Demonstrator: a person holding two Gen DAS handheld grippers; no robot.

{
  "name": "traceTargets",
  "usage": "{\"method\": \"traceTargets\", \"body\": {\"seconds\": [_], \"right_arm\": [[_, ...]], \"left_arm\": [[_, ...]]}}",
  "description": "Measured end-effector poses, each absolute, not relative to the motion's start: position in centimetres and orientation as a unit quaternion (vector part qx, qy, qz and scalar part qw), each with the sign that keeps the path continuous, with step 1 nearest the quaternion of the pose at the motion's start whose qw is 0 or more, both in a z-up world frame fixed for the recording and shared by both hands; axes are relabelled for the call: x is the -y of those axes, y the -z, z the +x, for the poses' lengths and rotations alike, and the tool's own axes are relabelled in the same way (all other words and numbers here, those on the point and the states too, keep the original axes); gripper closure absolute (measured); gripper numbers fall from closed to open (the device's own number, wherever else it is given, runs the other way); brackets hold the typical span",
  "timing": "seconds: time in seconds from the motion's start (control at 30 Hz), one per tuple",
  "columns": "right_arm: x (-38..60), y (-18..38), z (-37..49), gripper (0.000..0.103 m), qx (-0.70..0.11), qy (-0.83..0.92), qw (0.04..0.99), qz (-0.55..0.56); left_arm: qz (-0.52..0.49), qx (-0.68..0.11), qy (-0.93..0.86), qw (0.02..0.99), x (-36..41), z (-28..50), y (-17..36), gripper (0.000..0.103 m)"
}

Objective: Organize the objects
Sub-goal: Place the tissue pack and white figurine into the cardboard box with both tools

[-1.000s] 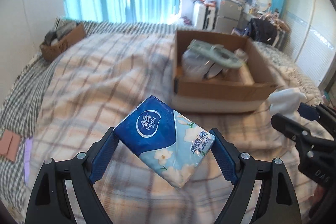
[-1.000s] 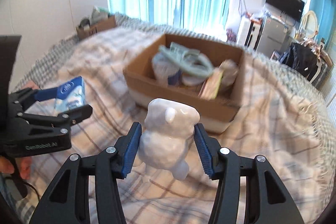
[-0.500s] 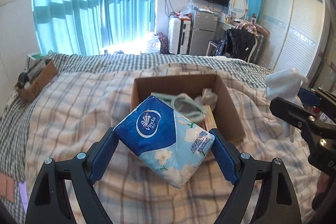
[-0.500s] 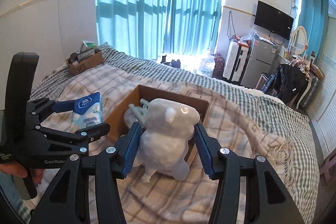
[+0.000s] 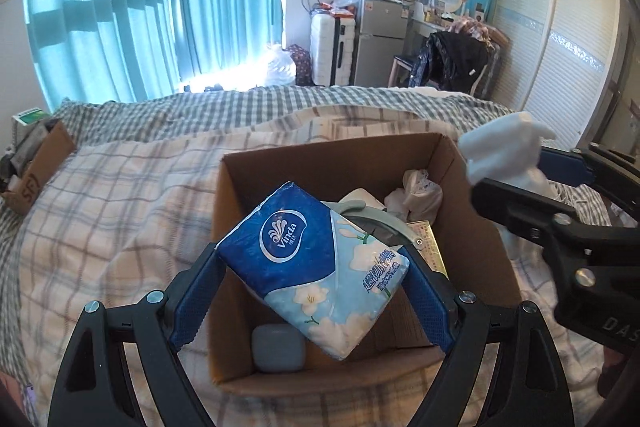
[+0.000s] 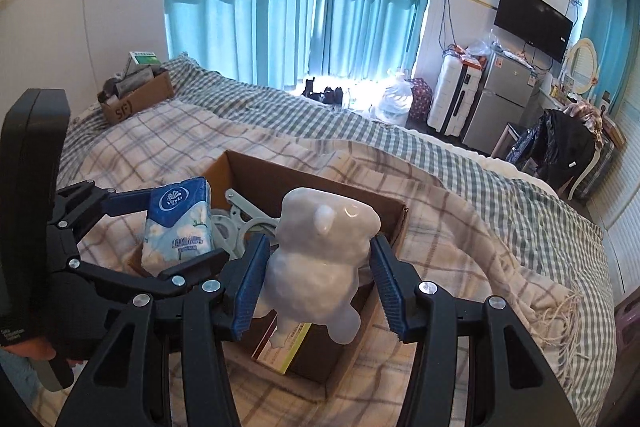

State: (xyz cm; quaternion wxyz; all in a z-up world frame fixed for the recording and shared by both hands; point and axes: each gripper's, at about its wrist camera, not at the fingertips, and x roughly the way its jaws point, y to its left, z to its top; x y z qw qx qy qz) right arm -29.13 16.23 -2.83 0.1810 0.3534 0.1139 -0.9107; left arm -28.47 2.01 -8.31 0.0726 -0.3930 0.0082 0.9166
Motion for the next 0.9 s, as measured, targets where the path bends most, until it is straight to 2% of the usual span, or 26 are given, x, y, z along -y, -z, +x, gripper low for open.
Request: {"method": "traceTargets", "body": {"seconds": [0.27,0.43,0.47,0.57,0.7,0.9], "right_arm": [[-16.7,6.1,-30.9,0.051,-0.107,0.902,0.175,0.380],[-16.9,6.0,-31.1,0.051,-0.097,0.902,0.175,0.383],[-17.0,5.8,-31.0,0.049,-0.095,0.904,0.172,0.380],[-17.1,5.1,-30.7,0.035,-0.091,0.909,0.168,0.372],[-17.2,3.7,-29.8,0.034,-0.087,0.914,0.162,0.362],[-17.6,0.2,-27.1,0.021,-0.076,0.928,0.148,0.334]], "left_arm": [[-0.409,0.020,-0.907,0.100,-1.8,-29.0,10.6,0.013],[-0.412,0.019,-0.906,0.100,-2.0,-28.9,10.9,0.007],[-0.410,0.016,-0.907,0.095,-2.0,-28.9,10.8,0.002],[-0.399,0.011,-0.912,0.089,-2.1,-28.5,10.2,0.000],[-0.399,0.007,-0.914,0.078,-2.0,-27.9,9.1,0.000],[-0.365,0.007,-0.928,0.067,-1.4,-25.6,5.3,0.000]]}}
